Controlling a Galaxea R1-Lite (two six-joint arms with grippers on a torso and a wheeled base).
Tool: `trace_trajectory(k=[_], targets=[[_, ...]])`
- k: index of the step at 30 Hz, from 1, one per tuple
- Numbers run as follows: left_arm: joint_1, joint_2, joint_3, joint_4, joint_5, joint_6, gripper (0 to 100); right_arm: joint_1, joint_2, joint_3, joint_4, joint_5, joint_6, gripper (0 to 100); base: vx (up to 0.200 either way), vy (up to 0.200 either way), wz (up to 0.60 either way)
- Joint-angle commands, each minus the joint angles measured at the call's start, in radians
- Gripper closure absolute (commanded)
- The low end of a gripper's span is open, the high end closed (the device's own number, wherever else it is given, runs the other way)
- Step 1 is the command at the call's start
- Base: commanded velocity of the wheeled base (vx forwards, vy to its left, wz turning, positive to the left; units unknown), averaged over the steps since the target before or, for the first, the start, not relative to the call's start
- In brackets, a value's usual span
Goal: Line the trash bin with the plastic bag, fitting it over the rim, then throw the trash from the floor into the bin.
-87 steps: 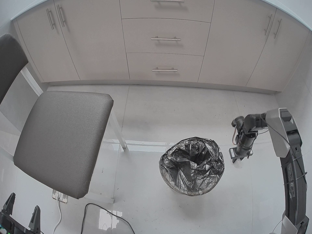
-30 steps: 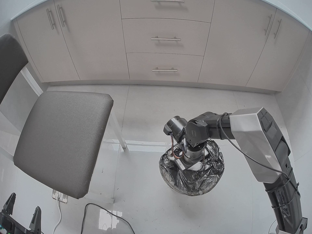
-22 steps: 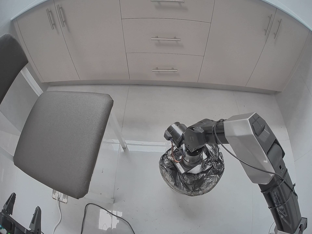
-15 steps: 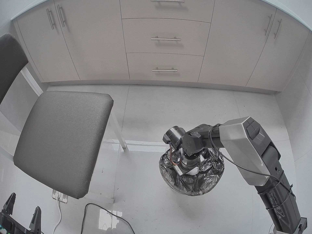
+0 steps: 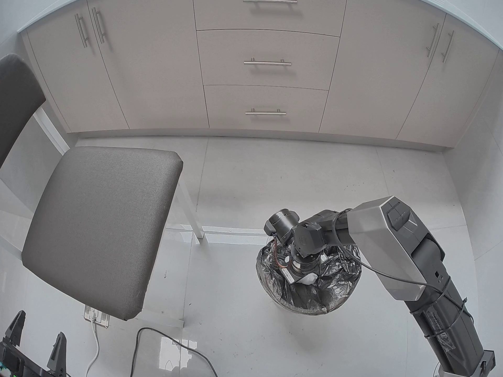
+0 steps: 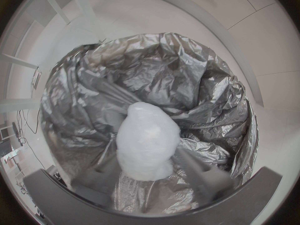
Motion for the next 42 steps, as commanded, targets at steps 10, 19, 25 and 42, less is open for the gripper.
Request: trace_trajectory(k=[10,19,25,42], targets=[[0.000,-0.016,0.015,0.000,0.000,0.000,0,-0.007,0.005,0.001,-0.009,-0.002,0.008,0,0.000,0.000,0.00],[0.000,-0.016,0.013,0.000,0.000,0.000,0,0.008,-0.052,0.001,-0.006,-0.004,0.006,0,0.000,0.000,0.00],[0.000,-0.016,0.013,0.000,0.000,0.000,0,0.019,-0.096,0.001,0.010,-0.004,0.001,0,0.000,0.000,0.00],[0.000,-0.016,0.015,0.000,0.000,0.000,0,0.034,-0.088,0.001,0.008,-0.004,0.001,0,0.000,0.000,0.00]])
